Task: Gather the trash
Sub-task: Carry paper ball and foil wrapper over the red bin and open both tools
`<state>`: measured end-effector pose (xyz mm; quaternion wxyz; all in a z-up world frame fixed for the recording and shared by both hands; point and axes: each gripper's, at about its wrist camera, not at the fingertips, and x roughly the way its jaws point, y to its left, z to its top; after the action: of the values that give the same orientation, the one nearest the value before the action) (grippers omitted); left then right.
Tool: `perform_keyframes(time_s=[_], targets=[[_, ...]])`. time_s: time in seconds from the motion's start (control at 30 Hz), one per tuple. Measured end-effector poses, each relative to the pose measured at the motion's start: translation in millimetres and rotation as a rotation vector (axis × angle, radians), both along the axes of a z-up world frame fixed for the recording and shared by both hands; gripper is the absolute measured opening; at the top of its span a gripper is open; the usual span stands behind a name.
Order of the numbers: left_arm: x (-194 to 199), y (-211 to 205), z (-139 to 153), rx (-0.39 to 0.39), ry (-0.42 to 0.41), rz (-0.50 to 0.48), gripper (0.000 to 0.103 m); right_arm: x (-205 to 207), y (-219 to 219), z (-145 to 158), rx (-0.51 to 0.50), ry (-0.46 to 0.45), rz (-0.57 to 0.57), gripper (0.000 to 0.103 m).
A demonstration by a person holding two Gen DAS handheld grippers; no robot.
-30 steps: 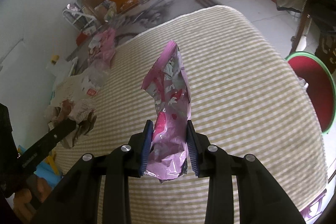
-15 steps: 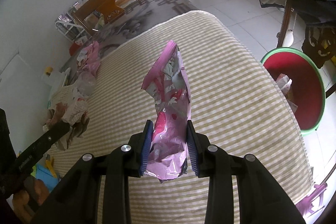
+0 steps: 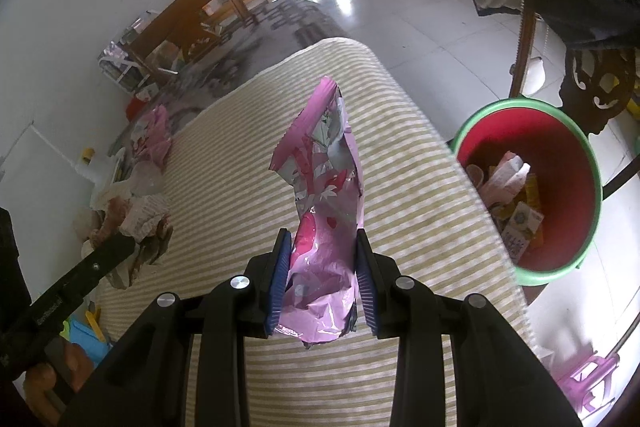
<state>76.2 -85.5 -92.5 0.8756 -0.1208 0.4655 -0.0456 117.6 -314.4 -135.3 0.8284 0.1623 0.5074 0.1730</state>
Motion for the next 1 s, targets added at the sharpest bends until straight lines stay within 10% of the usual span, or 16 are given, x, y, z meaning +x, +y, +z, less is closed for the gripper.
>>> perform_keyframes(time_s=[0.6,1.0], targets=[[32,-85,-5,0.012,0.030,-0.061,0.027,23,-84,-9,0.035,0.020,-0.056,0.031],[66,-193,-19,-0.043,0.066,-0.287,0.027,20,-183,-23,0.033,0.045,-0.256,0.032]])
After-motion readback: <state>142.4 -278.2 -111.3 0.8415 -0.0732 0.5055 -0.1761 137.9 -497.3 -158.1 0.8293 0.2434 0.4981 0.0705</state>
